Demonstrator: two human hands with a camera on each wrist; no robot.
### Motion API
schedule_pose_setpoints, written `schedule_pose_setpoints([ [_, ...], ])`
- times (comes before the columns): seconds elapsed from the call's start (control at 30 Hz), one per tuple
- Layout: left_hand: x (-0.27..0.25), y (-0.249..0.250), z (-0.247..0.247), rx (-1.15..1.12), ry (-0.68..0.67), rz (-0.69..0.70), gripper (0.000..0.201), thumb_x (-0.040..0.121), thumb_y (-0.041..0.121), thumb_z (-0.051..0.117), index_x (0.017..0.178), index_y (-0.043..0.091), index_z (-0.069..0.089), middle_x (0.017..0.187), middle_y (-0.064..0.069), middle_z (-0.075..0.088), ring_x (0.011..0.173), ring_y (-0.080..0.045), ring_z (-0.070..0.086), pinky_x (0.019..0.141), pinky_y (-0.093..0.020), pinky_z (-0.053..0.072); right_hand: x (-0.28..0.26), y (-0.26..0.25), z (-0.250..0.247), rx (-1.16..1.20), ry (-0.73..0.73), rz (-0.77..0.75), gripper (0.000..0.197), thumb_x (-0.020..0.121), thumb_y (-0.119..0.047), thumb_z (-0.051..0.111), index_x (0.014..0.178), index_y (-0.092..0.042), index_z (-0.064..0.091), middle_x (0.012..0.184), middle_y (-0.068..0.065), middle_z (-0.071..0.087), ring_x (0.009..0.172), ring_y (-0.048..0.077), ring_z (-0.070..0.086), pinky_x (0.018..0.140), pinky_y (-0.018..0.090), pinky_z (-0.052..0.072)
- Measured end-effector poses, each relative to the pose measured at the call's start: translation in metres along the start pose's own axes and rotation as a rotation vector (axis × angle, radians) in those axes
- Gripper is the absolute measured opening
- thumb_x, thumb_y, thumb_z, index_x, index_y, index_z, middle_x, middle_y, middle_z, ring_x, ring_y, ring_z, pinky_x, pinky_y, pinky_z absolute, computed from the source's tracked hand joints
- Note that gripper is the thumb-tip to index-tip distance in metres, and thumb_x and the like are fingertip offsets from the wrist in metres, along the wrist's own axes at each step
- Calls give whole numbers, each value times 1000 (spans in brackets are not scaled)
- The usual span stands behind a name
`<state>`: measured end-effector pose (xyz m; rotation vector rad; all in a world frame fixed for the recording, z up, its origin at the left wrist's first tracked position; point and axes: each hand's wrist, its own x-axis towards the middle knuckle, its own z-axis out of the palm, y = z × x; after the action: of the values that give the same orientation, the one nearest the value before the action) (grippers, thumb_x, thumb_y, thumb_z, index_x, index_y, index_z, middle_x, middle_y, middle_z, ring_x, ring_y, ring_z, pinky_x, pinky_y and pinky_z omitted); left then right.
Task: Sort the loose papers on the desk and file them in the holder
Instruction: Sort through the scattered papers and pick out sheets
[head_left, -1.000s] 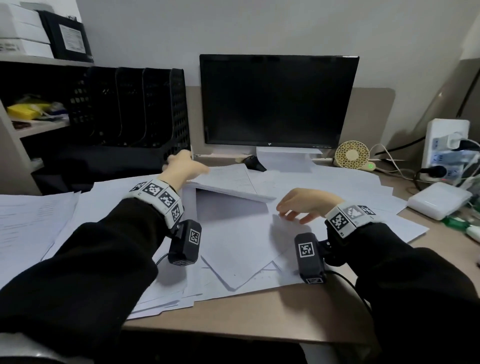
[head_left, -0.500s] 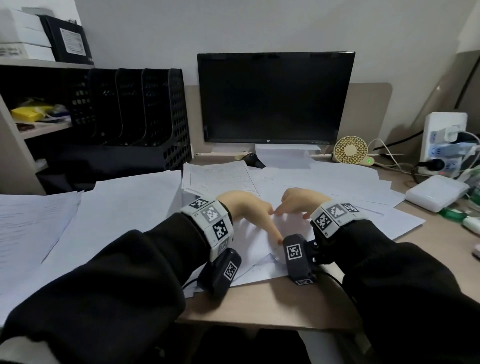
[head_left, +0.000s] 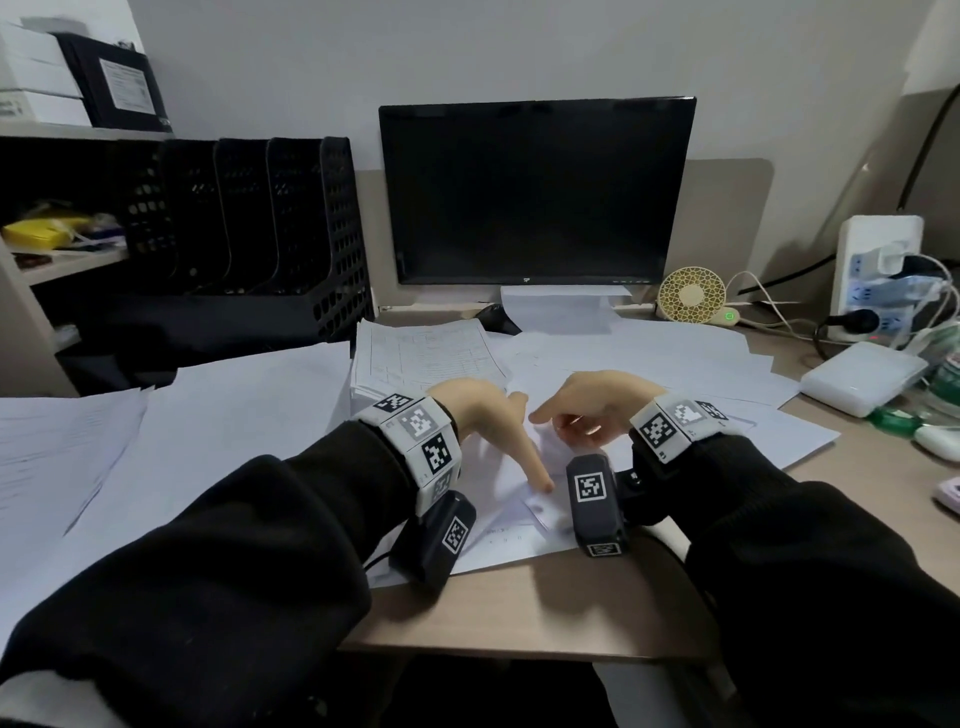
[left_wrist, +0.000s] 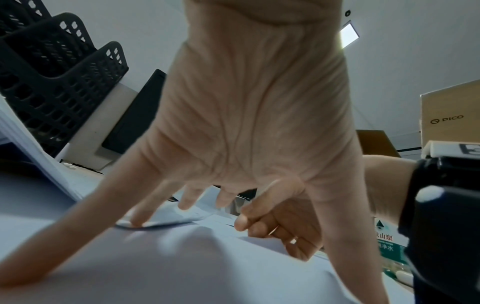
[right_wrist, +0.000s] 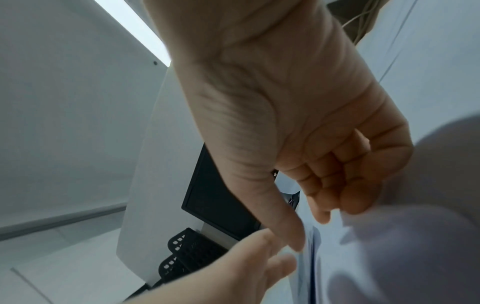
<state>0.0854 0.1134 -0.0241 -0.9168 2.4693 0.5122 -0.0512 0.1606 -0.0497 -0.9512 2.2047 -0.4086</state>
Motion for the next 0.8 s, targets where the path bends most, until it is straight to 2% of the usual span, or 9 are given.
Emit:
schedule_pose_setpoints([
  [0.07,3,1,1,9,17,-1,126,65,51,82,153,27,-6,160,-3,6,140,-37,28,63,-39,53,3,1,0,86,-16,2,30,78,-29,70,90,-7,56,79,10,52,77,27,51,79,33,49],
  [0.17,7,2,3,19,5,-22,135,63,53,83,151,28,-16,161,-1,-3,143,-36,22,75,-44,51,3,1,0,102,12,26,22,83,-23,69,83,-6,54,69,9,52,69,25,52,63,27,47],
  [0.3,11,3,3,45,-18,-36,135,62,54,82,150,29,-18,161,-1,-8,145,-36,16,87,-47,49,-5,4,-1,-28,69,6,28,85,-20,65,68,-8,46,53,6,38,46,18,35,46,25,28],
  [0.43,11,-1,2,25,-30,-12,143,60,53,84,146,31,-28,159,3,-20,147,-34,10,91,-49,50,-16,4,-7,241,118,-107,5,85,-5,55,80,-7,53,57,7,39,47,15,27,43,20,22],
  [0.53,2,-1,0,67,37,22,144,61,53,83,145,28,-30,160,2,-18,146,-30,15,89,-45,51,-28,-4,-14,423,162,-213,15,90,-5,53,102,-3,61,61,8,51,53,15,33,45,20,25],
  [0.57,-2,-1,-3,74,76,28,133,66,48,82,149,25,-19,161,-6,4,137,-31,35,82,-41,54,-33,-7,-16,468,173,-257,15,92,-7,52,105,-4,58,60,6,59,54,14,36,46,20,26],
  [0.63,-15,-6,-16,39,164,35,83,82,29,73,144,13,21,128,-14,53,91,-22,64,67,-38,57,-42,-11,-19,551,180,-340,8,97,-16,49,101,-10,54,69,3,73,52,12,44,48,20,30],
  [0.73,-30,-23,-42,-14,335,31,8,89,7,56,97,5,56,87,-7,61,68,-17,64,64,-33,60,-51,-11,-24,580,170,-382,27,99,-37,44,107,-13,52,85,6,76,57,11,58,53,22,37],
  [0.8,-40,-35,-57,-20,467,32,6,87,7,56,92,8,59,90,-6,63,76,-20,66,62,-29,59,-55,-8,-24,458,82,-355,36,99,-42,40,113,-12,56,91,6,76,69,14,65,59,23,44],
])
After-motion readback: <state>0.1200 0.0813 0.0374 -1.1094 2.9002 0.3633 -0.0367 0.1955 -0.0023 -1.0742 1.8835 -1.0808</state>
